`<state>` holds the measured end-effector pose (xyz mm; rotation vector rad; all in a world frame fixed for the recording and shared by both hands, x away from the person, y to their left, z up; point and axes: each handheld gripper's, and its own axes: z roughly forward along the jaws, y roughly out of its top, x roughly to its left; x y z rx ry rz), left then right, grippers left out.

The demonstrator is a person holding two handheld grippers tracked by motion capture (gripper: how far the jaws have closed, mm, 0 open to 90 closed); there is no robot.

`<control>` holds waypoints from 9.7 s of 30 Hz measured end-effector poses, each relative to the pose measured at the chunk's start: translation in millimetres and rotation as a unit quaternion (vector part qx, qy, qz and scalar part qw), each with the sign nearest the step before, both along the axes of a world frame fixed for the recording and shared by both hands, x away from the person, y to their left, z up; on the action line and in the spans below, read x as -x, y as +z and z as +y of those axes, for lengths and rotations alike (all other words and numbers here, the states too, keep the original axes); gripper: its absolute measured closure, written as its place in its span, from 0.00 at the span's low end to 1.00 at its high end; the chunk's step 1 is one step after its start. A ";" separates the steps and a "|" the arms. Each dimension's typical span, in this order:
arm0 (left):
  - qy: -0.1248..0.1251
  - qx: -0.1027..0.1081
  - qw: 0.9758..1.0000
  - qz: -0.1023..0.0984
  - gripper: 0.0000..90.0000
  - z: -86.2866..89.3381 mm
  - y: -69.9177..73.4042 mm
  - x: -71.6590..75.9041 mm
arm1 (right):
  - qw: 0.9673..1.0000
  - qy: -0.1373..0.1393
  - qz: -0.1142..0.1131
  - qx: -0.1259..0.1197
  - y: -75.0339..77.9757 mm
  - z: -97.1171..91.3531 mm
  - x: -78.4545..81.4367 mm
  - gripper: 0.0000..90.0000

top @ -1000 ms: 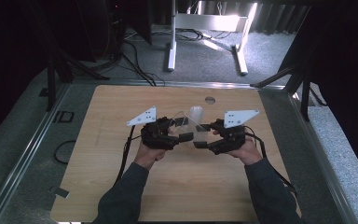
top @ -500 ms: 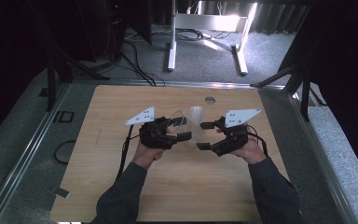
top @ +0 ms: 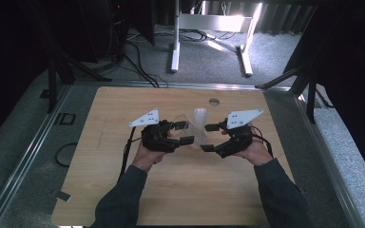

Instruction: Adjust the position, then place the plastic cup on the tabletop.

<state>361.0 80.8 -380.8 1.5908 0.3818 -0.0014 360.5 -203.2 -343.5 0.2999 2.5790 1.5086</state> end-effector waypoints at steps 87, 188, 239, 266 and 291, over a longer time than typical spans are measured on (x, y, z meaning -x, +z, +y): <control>0.035 0.033 0.999 -0.016 0.30 -12.2 -1.7 8.3 | 0.999 0.006 0.007 0.039 -26.8 31.0 0.8 0.45; 0.363 -0.098 0.926 -0.028 0.33 73.0 -36.4 1.7 | 0.996 -0.069 0.016 0.048 -20.8 11.3 0.6 0.28; 0.427 -0.120 0.896 -0.001 0.33 90.3 -69.6 -14.4 | 0.997 -0.062 0.015 0.049 -21.6 12.2 0.2 0.28; 0.427 -0.145 0.892 0.015 0.33 90.0 -91.5 -28.1 | 0.997 -0.060 0.015 0.050 -21.6 12.2 0.1 0.28; 0.430 -0.162 0.888 0.028 0.32 89.9 -105.4 -38.5 | 0.997 -0.060 0.016 0.049 -21.6 12.1 0.5 0.28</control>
